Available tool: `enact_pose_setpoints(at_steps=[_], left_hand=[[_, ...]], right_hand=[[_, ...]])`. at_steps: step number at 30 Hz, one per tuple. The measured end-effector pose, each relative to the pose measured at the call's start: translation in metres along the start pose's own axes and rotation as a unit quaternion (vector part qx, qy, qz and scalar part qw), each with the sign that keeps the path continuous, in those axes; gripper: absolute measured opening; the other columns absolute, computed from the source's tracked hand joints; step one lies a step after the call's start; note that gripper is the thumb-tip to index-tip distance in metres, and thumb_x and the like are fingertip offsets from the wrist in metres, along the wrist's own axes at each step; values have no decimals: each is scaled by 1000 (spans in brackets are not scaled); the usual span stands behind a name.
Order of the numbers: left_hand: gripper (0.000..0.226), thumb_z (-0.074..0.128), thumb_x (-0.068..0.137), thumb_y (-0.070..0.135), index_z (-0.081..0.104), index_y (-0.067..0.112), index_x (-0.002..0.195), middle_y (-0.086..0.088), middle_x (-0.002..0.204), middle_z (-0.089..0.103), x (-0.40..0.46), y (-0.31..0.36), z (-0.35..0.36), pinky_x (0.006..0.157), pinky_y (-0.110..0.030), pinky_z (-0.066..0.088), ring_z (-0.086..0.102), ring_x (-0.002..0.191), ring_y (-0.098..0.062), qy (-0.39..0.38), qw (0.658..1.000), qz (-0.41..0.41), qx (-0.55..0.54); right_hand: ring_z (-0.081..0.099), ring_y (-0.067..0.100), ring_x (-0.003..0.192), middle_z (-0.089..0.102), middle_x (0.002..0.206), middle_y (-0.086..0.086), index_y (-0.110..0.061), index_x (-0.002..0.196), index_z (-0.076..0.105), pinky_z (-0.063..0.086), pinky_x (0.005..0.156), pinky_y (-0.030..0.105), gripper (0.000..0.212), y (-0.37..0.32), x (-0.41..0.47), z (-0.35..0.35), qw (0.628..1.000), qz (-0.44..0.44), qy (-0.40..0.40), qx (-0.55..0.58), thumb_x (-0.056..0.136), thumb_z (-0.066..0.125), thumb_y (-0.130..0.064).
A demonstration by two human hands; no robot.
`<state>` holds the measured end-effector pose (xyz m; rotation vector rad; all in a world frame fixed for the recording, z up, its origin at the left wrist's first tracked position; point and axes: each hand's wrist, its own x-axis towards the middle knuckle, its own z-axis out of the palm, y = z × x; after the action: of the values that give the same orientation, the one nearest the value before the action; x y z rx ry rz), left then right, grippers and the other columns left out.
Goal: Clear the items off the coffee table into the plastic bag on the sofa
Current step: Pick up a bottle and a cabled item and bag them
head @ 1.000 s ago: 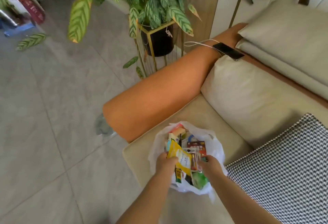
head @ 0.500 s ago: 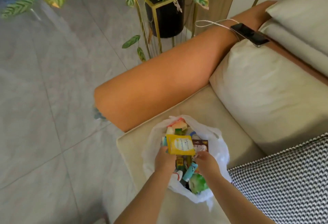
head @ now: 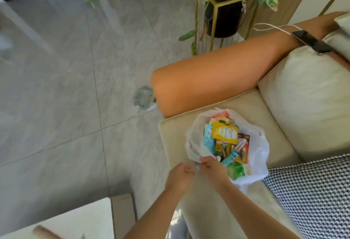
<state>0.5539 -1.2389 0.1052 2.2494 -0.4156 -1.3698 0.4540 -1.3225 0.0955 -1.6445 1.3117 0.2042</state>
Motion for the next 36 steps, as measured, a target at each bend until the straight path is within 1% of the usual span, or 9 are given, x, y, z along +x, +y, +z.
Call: enact_pose_setpoints(at_steps=[3, 7, 10, 13, 17, 19, 23, 30, 36], left_hand=[[6, 56, 85, 27, 60, 28, 81, -3, 101, 68, -16, -40, -23, 77, -29, 53, 68, 93, -22, 7, 1000, 0, 3], [10, 55, 82, 27, 60, 25, 73, -5, 97, 69, -37, -108, -50, 83, -37, 56, 68, 88, -24, 23, 999, -14, -17], [17, 57, 78, 24, 69, 13, 82, -13, 101, 70, -59, -166, -69, 85, -39, 55, 67, 95, -31, 35, 998, -24, -35], [17, 50, 77, 20, 57, 7, 69, -22, 96, 67, -92, -218, -88, 78, -38, 53, 65, 95, -37, 54, 998, -33, -21], [27, 42, 89, 24, 66, 15, 97, -6, 110, 67, -138, -295, -103, 95, -31, 49, 62, 106, -23, 82, 993, -80, 26], [29, 42, 92, 30, 66, 19, 104, -2, 115, 66, -160, -332, -106, 98, -31, 47, 60, 109, -19, 93, 992, -87, 22], [26, 46, 91, 32, 64, 21, 106, 2, 117, 65, -197, -388, -106, 95, -26, 46, 58, 112, -17, 105, 987, -124, 1], [28, 48, 90, 41, 62, 27, 109, 5, 119, 63, -248, -451, -75, 96, -29, 46, 58, 110, -16, 146, 960, -215, -103], [25, 47, 90, 41, 62, 30, 108, 6, 117, 64, -298, -505, -30, 89, -26, 42, 58, 110, -17, 182, 922, -302, -162]], right_hand=[[59, 23, 108, 63, 113, 8, -9, 115, 60, 40, 78, 20, 25, -14, -29, 37, 999, -26, -20, -5, 93, 50, -15], [57, 20, 112, 61, 118, 4, -12, 117, 59, 37, 86, 23, 26, -26, -62, 96, 987, -84, -52, -125, 95, 47, -18], [59, 25, 108, 64, 112, 8, -10, 111, 62, 41, 91, 27, 24, -28, -86, 149, 978, -117, -65, -161, 92, 50, -17], [62, 26, 101, 67, 106, 10, -8, 103, 64, 44, 88, 30, 22, -27, -115, 201, 963, -144, -83, -213, 93, 49, -21], [60, 25, 106, 65, 111, 7, -14, 107, 61, 44, 87, 30, 25, -31, -162, 258, 929, -208, -108, -287, 96, 44, -27], [60, 24, 106, 64, 111, 5, -17, 106, 60, 44, 85, 29, 26, -31, -183, 282, 909, -238, -111, -324, 96, 42, -32], [60, 22, 105, 65, 110, 2, -21, 105, 60, 44, 85, 29, 26, -27, -217, 321, 869, -293, -131, -377, 96, 42, -37], [60, 21, 101, 66, 104, 1, -19, 101, 60, 39, 76, 27, 25, 5, -250, 370, 805, -354, -212, -427, 95, 41, -34], [58, 20, 106, 64, 109, -1, -20, 108, 59, 47, 86, 30, 28, 37, -276, 410, 753, -374, -281, -463, 95, 39, -34]])
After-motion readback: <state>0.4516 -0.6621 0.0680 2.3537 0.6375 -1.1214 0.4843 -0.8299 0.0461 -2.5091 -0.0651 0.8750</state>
